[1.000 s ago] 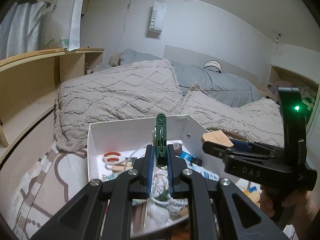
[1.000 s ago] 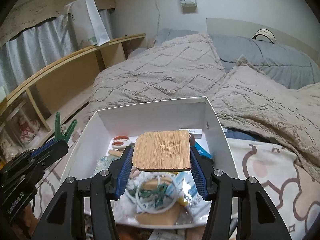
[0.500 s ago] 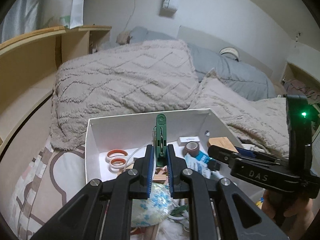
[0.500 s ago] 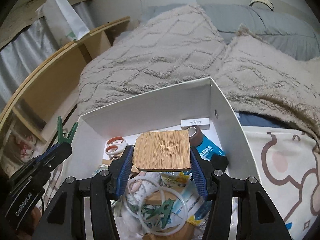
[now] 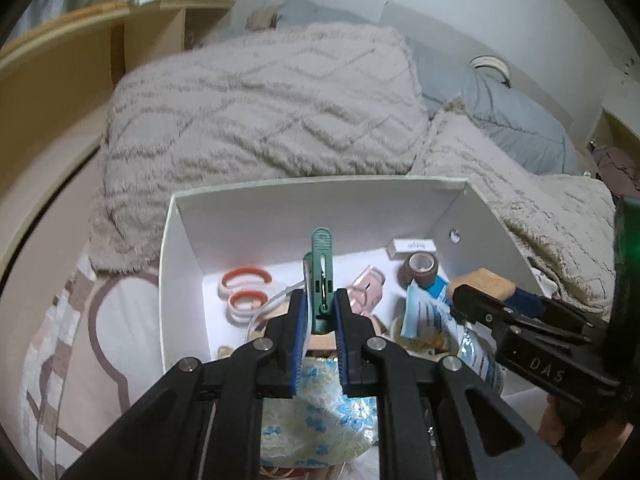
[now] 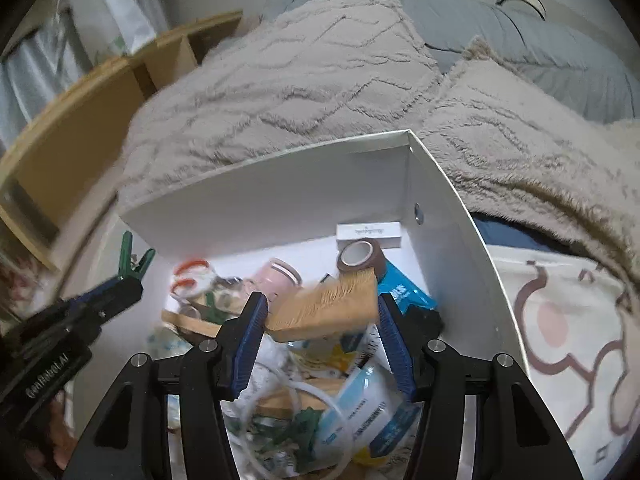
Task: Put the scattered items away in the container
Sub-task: 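Open the left tool to drop the green clothespin into the box, then open the right tool to release the wooden block into the box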
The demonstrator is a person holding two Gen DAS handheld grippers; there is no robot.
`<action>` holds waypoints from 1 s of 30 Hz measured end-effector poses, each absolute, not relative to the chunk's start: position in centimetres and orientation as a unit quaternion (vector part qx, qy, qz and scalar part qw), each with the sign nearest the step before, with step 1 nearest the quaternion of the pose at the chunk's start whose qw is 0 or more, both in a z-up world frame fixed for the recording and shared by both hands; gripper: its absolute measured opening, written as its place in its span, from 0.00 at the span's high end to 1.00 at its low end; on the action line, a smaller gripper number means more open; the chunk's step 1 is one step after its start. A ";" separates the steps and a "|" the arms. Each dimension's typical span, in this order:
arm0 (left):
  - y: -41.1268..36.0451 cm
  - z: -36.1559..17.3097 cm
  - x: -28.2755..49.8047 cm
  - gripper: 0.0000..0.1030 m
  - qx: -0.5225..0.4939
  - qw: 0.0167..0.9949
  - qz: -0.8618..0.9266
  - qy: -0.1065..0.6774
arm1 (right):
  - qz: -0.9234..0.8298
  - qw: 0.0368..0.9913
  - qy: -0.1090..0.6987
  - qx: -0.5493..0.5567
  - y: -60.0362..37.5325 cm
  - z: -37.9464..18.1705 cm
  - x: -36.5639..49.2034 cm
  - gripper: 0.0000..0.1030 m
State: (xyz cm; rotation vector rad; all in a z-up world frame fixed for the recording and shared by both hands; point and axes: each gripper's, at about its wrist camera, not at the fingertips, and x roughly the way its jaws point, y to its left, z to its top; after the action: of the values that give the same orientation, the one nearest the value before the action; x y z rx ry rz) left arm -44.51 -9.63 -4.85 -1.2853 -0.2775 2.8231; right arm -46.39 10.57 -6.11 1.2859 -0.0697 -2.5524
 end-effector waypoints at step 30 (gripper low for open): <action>-9.2 -3.4 -41.5 0.61 -0.402 0.010 0.912 -0.078 | -0.902 0.132 -0.010 0.411 11.6 -2.9 -42.9 0.45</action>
State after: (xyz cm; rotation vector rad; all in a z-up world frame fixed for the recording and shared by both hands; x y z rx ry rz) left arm -41.54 -9.16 -3.36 -1.2554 -0.2433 2.8467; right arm -42.92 11.55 -2.92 1.1937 -0.0299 -2.6162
